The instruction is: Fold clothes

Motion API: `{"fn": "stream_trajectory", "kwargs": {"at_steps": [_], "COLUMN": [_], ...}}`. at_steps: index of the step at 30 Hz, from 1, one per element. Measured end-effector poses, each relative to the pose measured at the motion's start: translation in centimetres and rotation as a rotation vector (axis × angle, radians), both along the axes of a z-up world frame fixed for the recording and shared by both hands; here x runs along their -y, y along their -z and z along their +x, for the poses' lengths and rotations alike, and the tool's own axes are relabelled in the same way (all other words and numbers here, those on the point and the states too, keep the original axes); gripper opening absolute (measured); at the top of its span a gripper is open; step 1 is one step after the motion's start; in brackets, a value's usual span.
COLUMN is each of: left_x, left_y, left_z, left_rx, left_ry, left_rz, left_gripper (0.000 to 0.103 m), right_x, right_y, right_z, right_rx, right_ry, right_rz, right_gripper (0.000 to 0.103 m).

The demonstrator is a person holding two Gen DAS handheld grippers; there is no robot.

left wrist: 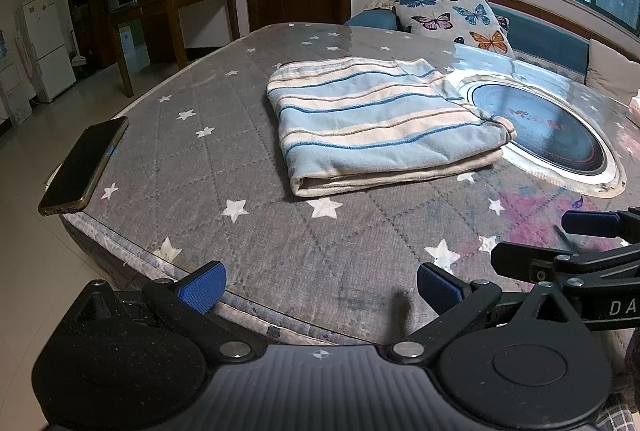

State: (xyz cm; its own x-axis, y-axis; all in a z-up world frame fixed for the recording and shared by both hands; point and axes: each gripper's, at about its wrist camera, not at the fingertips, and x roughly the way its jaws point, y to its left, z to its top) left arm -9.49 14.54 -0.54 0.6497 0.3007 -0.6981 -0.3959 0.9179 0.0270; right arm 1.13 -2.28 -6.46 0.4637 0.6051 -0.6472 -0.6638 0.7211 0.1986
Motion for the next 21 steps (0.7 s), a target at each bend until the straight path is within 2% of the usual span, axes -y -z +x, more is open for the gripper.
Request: {"fn": "stream_trajectory", "kwargs": {"at_steps": [21], "left_x": [-0.15], "left_y": [0.03], "left_z": [0.57], "left_rx": [0.001], "left_ry": [-0.001], "left_rz": [0.002], "left_gripper": [0.103], "right_x": [-0.17], "right_y": [0.17], "right_z": [0.34], "right_rx": [-0.009], "right_ry": [0.002], "right_rz": [0.003], "right_gripper": [0.103]}}
